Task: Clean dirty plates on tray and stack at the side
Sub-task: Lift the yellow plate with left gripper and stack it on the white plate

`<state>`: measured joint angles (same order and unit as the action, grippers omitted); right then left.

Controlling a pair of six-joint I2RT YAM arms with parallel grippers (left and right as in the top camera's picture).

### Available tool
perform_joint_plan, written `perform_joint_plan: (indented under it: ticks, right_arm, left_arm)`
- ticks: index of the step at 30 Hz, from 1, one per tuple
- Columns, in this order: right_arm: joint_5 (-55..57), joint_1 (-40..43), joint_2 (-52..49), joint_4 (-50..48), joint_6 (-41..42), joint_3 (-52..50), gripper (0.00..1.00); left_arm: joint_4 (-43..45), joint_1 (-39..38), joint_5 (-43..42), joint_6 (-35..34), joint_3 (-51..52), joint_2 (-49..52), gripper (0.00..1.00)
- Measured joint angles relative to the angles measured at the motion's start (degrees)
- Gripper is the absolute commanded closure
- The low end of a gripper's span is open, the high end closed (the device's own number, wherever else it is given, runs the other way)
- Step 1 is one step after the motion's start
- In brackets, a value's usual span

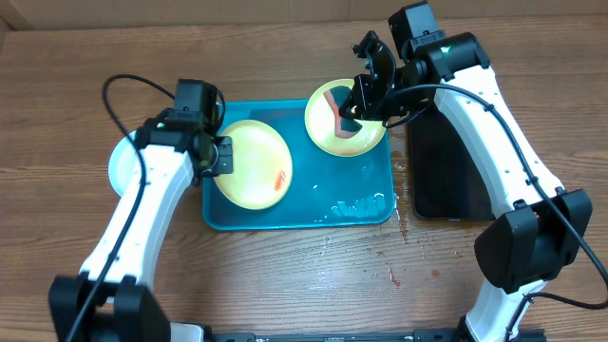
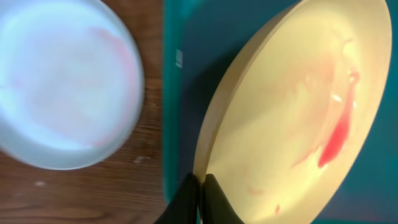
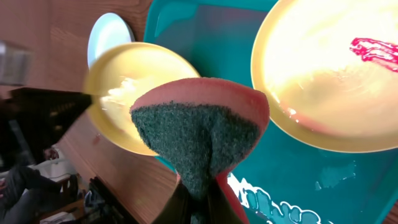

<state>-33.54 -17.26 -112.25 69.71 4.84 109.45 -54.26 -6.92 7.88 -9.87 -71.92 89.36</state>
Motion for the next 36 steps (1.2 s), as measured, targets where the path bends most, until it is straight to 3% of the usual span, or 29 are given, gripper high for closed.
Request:
perform_joint_plan:
  ticks: [11, 25, 36]
  right_arm:
    - [0.76, 0.31, 0.0, 0.13, -0.15, 0.0, 0.96]
    - [0.76, 0.31, 0.0, 1.64, -0.2, 0.0, 0.96]
    - [0.79, 0.31, 0.0, 1.86, -0.22, 0.0, 0.96]
  left_arm:
    - [0.26, -2.75, 16.61, 0.02, 0.0, -10.32, 0.96]
    - [0.22, -21.62, 49.37, -3.48, 0.0, -12.15, 0.96]
    - [1.09, -29.92, 68.3, -6.56, 0.0, -12.04, 0.96]
